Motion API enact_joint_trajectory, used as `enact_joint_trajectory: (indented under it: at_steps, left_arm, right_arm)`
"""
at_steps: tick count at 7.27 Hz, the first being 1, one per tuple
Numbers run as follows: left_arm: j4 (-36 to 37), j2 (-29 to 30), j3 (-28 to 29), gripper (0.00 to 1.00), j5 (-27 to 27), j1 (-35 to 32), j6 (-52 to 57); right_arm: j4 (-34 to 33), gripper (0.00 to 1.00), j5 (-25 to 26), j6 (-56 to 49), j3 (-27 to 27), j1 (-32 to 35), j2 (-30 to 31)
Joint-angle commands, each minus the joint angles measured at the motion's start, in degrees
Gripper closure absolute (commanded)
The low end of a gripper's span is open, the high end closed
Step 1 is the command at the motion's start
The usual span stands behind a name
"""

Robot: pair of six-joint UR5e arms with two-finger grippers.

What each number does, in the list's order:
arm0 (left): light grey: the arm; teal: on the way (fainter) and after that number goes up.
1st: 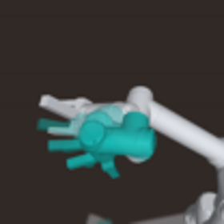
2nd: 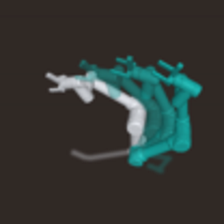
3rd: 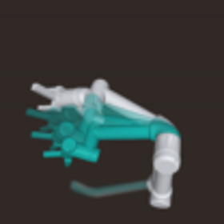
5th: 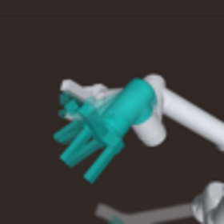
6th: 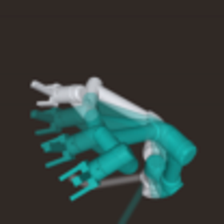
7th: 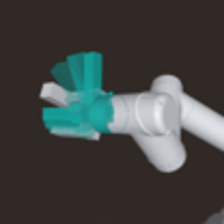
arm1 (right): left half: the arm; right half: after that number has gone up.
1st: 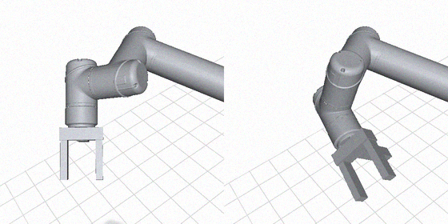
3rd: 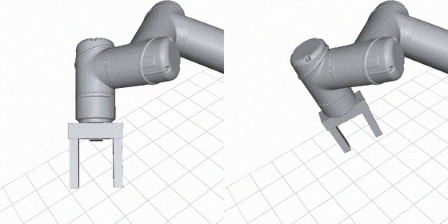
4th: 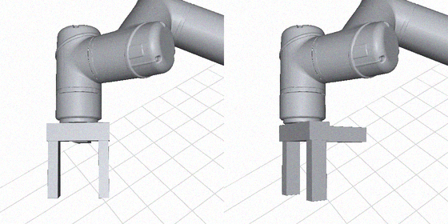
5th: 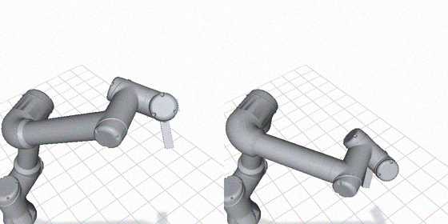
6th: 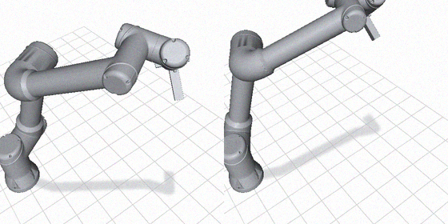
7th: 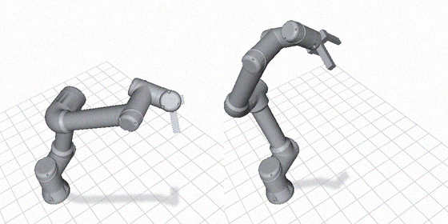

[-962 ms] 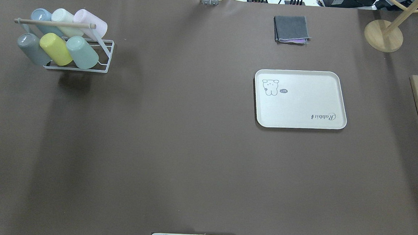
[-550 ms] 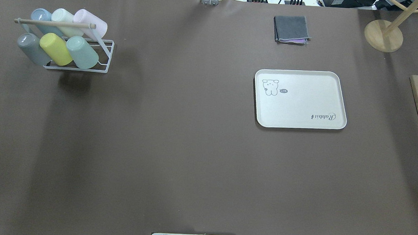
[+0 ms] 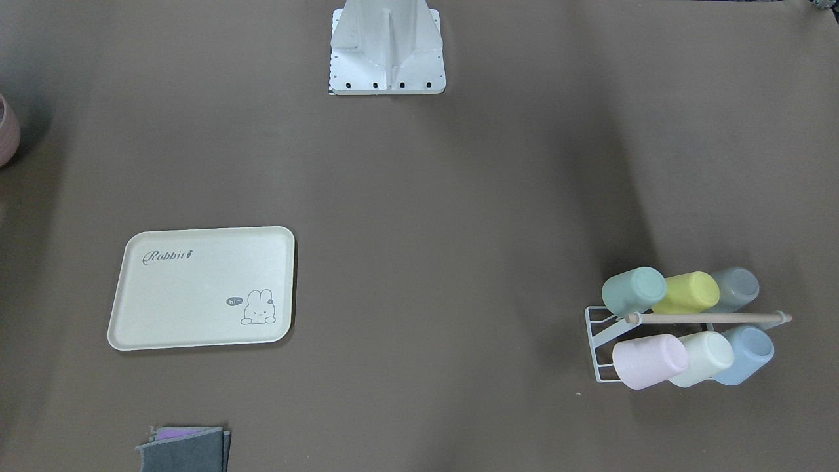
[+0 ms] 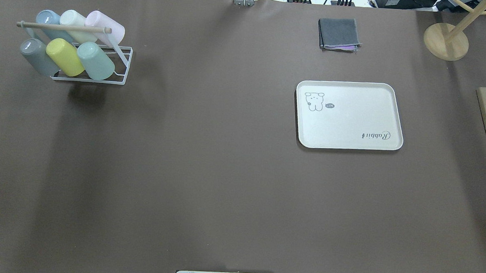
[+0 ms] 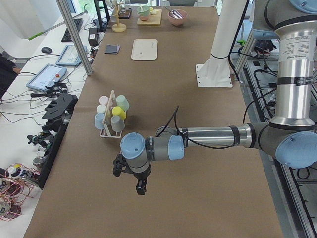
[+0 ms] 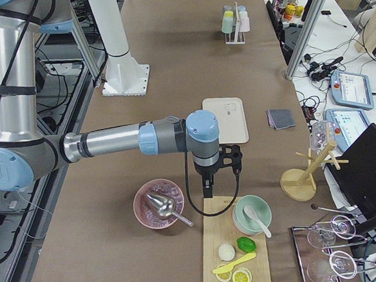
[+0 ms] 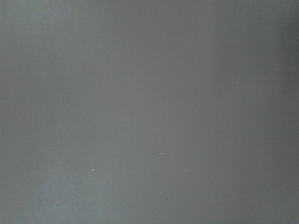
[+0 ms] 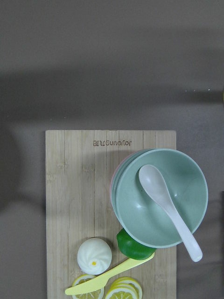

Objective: Pick up and place green cup on tray

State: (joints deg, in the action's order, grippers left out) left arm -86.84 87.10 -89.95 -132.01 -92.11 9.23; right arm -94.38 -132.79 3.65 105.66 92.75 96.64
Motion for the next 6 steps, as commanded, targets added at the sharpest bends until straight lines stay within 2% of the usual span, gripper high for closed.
enact_joint_trajectory:
  at_steps: [1, 6]
  left_arm:
    - [0.0, 0.1, -0.1, 0.02, 0.1, 0.1, -0.1]
    - [0.2, 0.6, -0.6, 0.02, 0.0, 0.0, -0.1]
  right_arm:
    - [0.2, 0.00, 0.3, 0.0, 0.4, -0.2, 0.1]
    - [3.2, 0.00, 0.4, 0.6, 1.7, -1.5, -0.6]
